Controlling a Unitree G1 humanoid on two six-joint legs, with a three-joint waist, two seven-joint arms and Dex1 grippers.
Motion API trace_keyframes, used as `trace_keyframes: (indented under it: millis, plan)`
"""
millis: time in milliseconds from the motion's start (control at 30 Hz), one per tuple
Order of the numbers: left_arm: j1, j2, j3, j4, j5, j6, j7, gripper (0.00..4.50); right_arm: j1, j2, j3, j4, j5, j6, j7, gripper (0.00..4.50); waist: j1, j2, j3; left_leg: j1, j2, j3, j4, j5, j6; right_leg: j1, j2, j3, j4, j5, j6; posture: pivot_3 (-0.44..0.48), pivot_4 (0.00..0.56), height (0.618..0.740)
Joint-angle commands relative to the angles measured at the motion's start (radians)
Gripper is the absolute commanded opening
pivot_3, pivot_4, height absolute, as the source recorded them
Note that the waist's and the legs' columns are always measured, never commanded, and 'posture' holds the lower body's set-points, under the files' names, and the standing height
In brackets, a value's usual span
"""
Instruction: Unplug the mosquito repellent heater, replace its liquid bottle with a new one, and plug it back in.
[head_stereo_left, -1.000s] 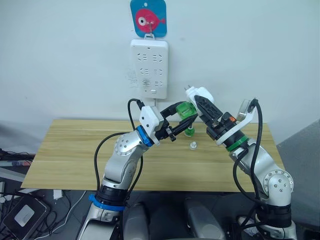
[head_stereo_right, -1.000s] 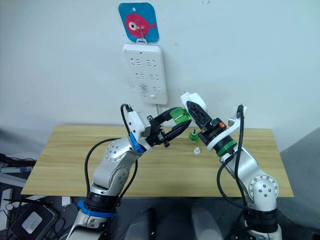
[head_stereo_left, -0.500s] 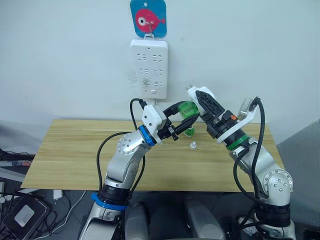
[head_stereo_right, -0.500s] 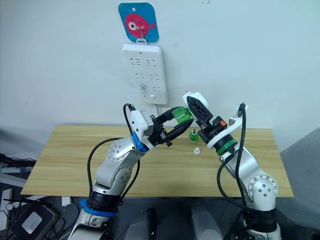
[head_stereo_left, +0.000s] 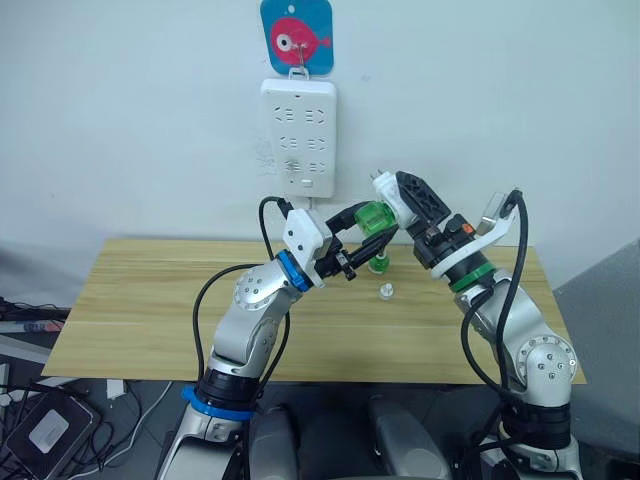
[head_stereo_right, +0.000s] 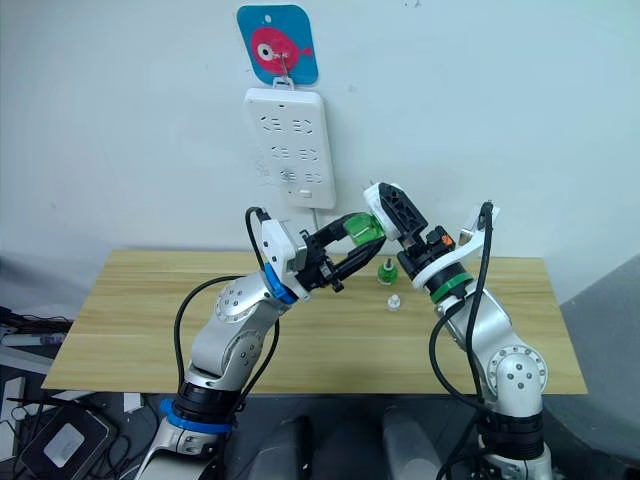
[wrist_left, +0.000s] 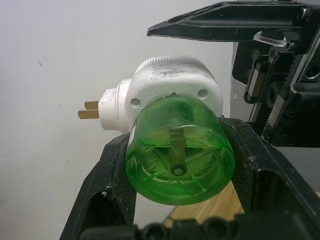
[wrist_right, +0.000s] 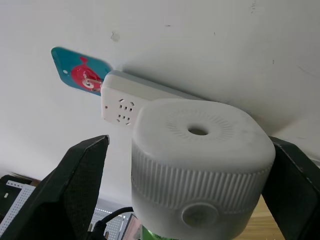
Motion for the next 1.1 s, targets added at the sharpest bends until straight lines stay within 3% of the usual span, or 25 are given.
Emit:
trace_keyframes:
  millis: [33,67,400,600,667,800,900,1000,1100]
  plan:
    - [-0.007,-0.003,0.000,-0.027,-0.012,-0.010,-0.006,2.28,-0.016,0.004,-0.018,-0.021,0.017,-0.010,0.009,3.25,0.000,0.000,0.000,0.000,0.000,0.000,0.000,0.000,0.000,0.000,0.000,0.000,0.000,0.001,-0.001,-0.172,0.202,0.718]
    - [-0.008,-0.003,0.000,-0.026,-0.011,-0.011,-0.007,2.28,-0.017,0.003,-0.019,-0.020,0.019,-0.009,0.009,2.98,0.000,0.000,0.000,0.000,0.000,0.000,0.000,0.000,0.000,0.000,0.000,0.000,0.000,0.001,-0.001,-0.172,0.202,0.718]
    - [0.007,-0.010,0.009,-0.032,-0.022,0.003,0.017,2.28,-0.022,0.013,-0.019,-0.029,0.047,-0.013,0.013,2.96,0.000,0.000,0.000,0.000,0.000,0.000,0.000,0.000,0.000,0.000,0.000,0.000,0.000,0.001,-0.002,-0.168,0.197,0.718]
    - [0.065,0.084,0.066,-0.070,-0.034,0.058,0.016,4.19,-0.014,0.011,-0.019,-0.045,0.033,-0.018,0.011,2.96,-0.002,0.001,0.000,0.000,0.000,0.000,0.000,0.000,0.000,0.000,0.000,0.000,0.000,0.001,-0.002,-0.180,0.203,0.718]
    - [0.101,0.136,0.093,-0.106,-0.055,0.094,0.002,4.44,-0.009,0.003,-0.023,-0.054,0.024,-0.019,0.011,2.96,-0.006,0.001,0.000,0.000,0.000,0.000,0.000,0.000,0.000,0.000,0.000,0.000,0.001,0.001,-0.002,-0.181,0.204,0.718]
    - [0.127,0.290,0.234,-0.148,-0.139,0.208,-0.017,4.44,-0.012,-0.119,-0.014,-0.103,-0.090,0.041,0.051,2.96,-0.003,0.001,0.000,0.000,0.000,-0.001,0.000,0.000,0.000,-0.001,0.000,0.000,0.001,0.001,-0.002,-0.183,0.211,0.718]
    - [0.086,0.356,0.309,-0.138,-0.200,0.276,-0.008,4.44,-0.015,-0.243,0.037,-0.154,-0.244,0.098,0.103,2.96,0.001,0.001,0.000,0.000,0.000,-0.001,0.000,0.000,0.000,-0.001,0.000,-0.001,0.001,-0.001,0.002,-0.180,0.216,0.718]
    - [-0.022,0.403,0.356,-0.023,-0.141,0.211,0.004,4.44,-0.023,-0.363,0.113,-0.205,-0.453,0.122,0.193,2.96,0.010,0.000,-0.001,0.000,0.000,-0.001,0.000,0.000,0.000,-0.001,-0.001,-0.001,0.001,-0.002,0.003,-0.174,0.218,0.718]
    - [-0.129,0.421,0.339,0.130,-0.066,0.116,-0.012,4.44,-0.041,-0.398,0.155,-0.219,-0.569,0.120,0.246,2.96,0.012,0.000,-0.001,0.000,0.000,0.000,0.000,0.000,0.000,0.000,-0.001,-0.001,0.000,-0.002,0.003,-0.183,0.222,0.718]
